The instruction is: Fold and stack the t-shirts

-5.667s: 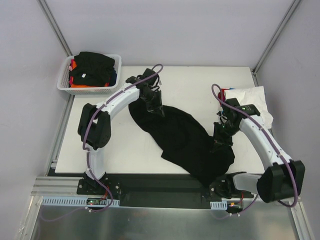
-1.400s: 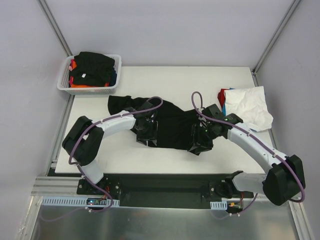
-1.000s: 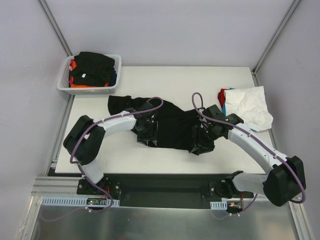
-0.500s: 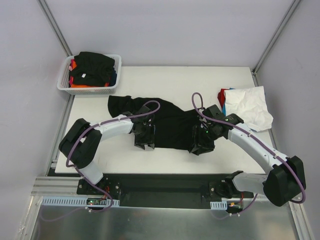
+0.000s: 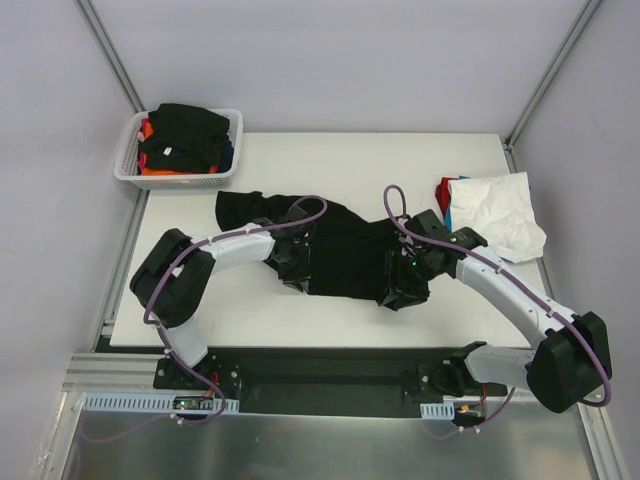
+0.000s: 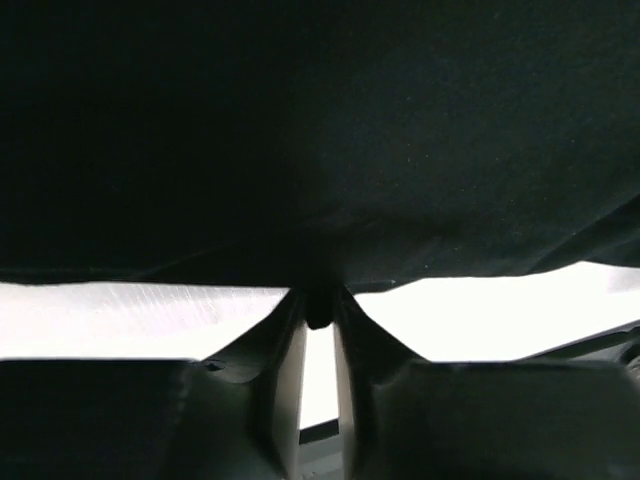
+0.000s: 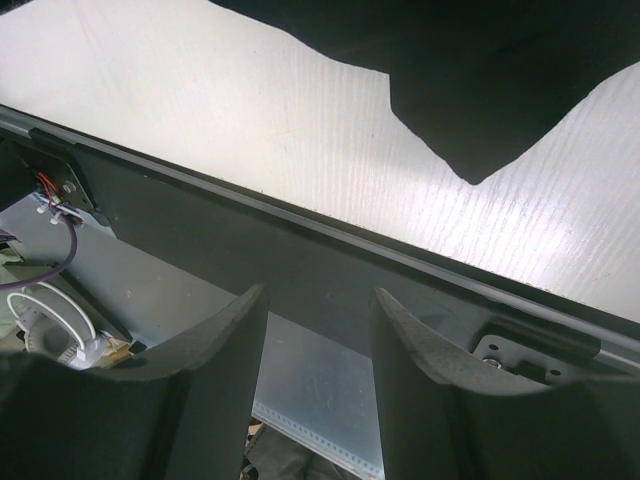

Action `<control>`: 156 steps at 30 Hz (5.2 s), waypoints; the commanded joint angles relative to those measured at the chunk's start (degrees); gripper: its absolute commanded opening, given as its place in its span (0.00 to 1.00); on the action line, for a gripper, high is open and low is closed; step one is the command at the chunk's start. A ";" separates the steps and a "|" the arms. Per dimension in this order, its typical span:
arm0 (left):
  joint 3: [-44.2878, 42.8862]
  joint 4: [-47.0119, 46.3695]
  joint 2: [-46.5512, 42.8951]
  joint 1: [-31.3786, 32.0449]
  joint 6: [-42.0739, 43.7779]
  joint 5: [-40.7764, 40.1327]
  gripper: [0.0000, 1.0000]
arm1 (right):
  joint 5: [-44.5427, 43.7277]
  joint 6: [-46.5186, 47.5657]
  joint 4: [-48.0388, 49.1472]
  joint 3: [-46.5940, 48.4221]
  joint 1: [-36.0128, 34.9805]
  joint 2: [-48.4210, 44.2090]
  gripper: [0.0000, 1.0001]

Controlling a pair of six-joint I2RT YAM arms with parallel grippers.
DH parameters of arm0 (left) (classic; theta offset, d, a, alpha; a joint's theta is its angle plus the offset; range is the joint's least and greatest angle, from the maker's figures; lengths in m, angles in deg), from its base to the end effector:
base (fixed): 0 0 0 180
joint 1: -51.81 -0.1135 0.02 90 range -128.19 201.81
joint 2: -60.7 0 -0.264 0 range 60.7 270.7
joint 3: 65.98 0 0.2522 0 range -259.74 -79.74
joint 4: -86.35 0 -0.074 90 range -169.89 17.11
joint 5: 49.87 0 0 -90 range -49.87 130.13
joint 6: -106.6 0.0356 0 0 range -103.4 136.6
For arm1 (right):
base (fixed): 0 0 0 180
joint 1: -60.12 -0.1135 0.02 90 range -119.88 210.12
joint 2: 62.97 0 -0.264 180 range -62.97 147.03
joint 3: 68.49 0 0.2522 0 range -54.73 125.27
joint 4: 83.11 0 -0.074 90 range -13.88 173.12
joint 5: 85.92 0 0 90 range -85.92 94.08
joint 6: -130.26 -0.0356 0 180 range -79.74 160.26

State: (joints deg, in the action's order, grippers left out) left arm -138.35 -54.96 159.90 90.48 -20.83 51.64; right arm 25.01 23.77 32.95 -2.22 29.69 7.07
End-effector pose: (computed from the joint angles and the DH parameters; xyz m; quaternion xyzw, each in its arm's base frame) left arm 0.2551 -0.2132 0.1612 0.0318 0.9721 -0.2072 0.1057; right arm 0.1852 0.1235 0.2458 -0.1519 0.9534 0.2391 0.1034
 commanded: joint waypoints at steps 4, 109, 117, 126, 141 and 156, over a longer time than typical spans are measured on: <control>1.92 0.21 -2.51 0.44 -0.63 -0.61 0.01 | -0.63 0.32 -1.07 2.07 -0.33 -0.79 0.48; -21.88 35.21 -12.54 7.22 -0.72 -7.30 0.95 | 4.46 6.21 2.01 30.08 7.05 22.17 0.33; -39.64 30.62 -1.39 -3.51 -0.19 -0.20 0.98 | 9.38 3.66 4.55 32.75 14.78 22.86 0.36; -61.87 26.32 2.41 -10.72 -10.63 10.02 0.98 | 19.58 -6.44 10.97 51.07 18.30 21.10 0.96; -54.77 18.15 -11.57 -18.02 -26.64 12.73 0.99 | 22.92 -25.86 25.38 47.95 19.98 18.81 1.00; -46.25 1.19 -13.42 -22.67 -40.44 22.76 0.99 | 22.84 -11.47 22.40 30.64 20.33 12.75 0.96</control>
State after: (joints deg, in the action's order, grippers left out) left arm -187.52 -45.11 148.12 70.70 -56.20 69.34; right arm 48.85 6.20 55.57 32.38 49.73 23.39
